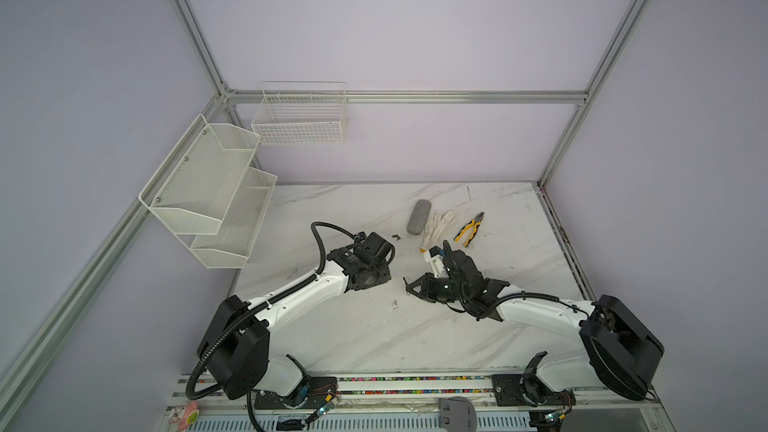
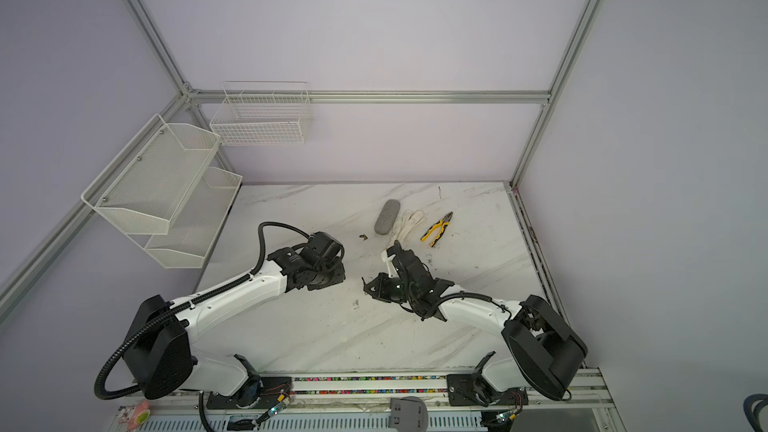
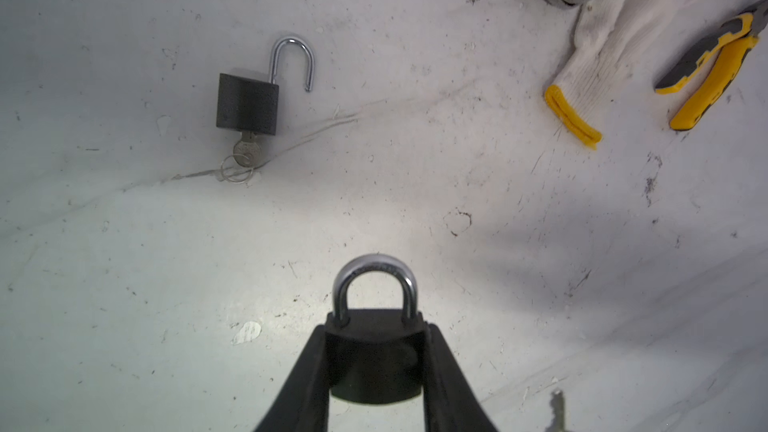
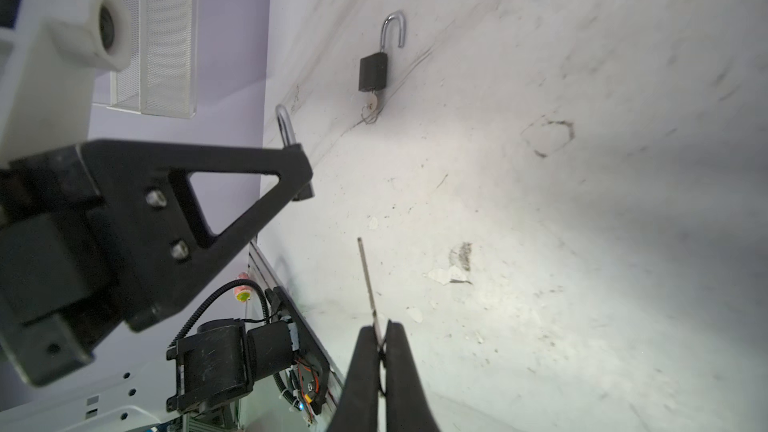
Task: Unlock with the key
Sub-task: 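Lift the padlock with the left gripper while the right gripper brings the key toward it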
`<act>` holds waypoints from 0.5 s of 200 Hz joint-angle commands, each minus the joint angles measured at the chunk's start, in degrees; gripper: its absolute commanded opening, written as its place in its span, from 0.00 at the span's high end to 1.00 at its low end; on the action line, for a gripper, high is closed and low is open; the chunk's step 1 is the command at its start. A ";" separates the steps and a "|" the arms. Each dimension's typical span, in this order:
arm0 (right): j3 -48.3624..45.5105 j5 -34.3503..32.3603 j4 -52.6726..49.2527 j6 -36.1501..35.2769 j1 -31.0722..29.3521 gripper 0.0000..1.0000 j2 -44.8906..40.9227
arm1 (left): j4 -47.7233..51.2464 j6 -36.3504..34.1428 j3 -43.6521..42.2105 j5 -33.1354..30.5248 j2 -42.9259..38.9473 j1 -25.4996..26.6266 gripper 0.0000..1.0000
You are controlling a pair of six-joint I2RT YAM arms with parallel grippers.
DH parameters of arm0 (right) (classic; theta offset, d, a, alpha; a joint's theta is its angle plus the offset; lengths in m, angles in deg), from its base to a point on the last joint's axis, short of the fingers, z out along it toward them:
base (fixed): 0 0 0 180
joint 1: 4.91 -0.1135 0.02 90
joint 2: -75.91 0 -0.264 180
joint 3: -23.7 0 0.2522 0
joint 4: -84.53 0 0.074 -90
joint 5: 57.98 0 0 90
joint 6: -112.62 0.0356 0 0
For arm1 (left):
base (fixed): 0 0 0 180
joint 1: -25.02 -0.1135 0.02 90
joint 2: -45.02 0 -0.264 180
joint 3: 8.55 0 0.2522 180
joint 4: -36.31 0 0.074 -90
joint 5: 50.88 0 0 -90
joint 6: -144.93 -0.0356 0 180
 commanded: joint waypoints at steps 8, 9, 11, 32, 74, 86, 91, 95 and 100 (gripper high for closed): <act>-1.19 -5.66 12.18 10.36 -5.14 1.00 3.54 | -1.42 2.27 2.16 1.46 0.43 -1.60 1.00; -1.26 -5.81 12.50 10.69 -5.30 1.00 3.64 | -1.30 2.29 2.34 1.38 0.53 -1.58 1.00; -1.38 -6.11 13.41 11.23 -5.69 1.00 3.91 | -1.17 2.37 2.55 1.28 0.69 -1.57 1.00; -2.44 -7.94 21.05 16.06 -8.24 1.00 7.01 | -0.10 2.75 4.42 0.53 2.34 -1.74 1.00; -1.60 -9.26 28.45 18.60 -10.14 1.00 11.40 | 1.78 3.19 6.39 -1.45 3.55 -1.74 1.00; -1.42 -9.38 29.01 18.89 -10.21 1.00 12.23 | 1.79 3.28 6.39 -1.76 3.44 -1.74 1.00; -1.35 -9.48 29.08 18.97 -10.22 1.00 12.55 | 1.74 3.28 6.39 -1.98 3.39 -1.74 1.00; -1.33 -9.48 29.26 19.07 -10.22 1.00 12.80 | 1.79 3.35 6.39 -2.01 3.35 -1.74 1.00; -1.33 -9.46 29.90 19.31 -10.33 1.00 13.19 | 1.74 3.53 6.39 -2.08 3.24 -1.74 1.00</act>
